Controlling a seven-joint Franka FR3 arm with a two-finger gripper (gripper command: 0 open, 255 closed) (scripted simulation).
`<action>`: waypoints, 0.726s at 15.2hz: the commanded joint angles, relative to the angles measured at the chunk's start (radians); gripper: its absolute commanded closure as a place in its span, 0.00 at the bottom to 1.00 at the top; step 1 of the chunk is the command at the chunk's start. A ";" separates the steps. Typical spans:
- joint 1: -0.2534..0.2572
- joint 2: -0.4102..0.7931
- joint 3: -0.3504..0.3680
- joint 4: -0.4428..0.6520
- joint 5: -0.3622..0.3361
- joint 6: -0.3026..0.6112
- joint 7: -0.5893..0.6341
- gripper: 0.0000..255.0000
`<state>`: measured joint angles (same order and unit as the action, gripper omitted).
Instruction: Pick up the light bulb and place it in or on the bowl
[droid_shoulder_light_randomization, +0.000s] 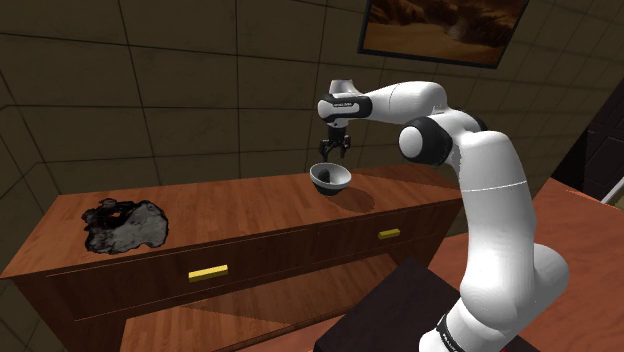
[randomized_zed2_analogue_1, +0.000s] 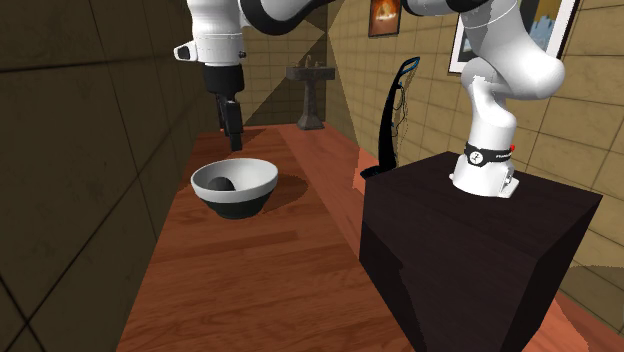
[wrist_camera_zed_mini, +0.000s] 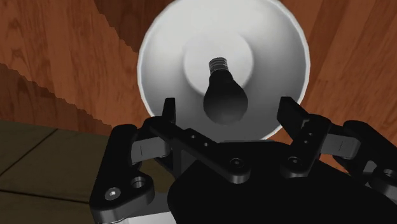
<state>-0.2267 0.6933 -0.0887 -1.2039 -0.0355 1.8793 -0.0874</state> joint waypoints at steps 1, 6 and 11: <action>0.001 -0.005 0.000 0.025 0.000 -0.030 0.000 0.00; 0.003 -0.009 0.000 0.112 0.000 -0.121 -0.001 0.00; 0.003 -0.009 0.000 0.113 0.000 -0.122 -0.001 0.00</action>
<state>-0.2235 0.6846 -0.0884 -1.0913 -0.0352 1.7581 -0.0888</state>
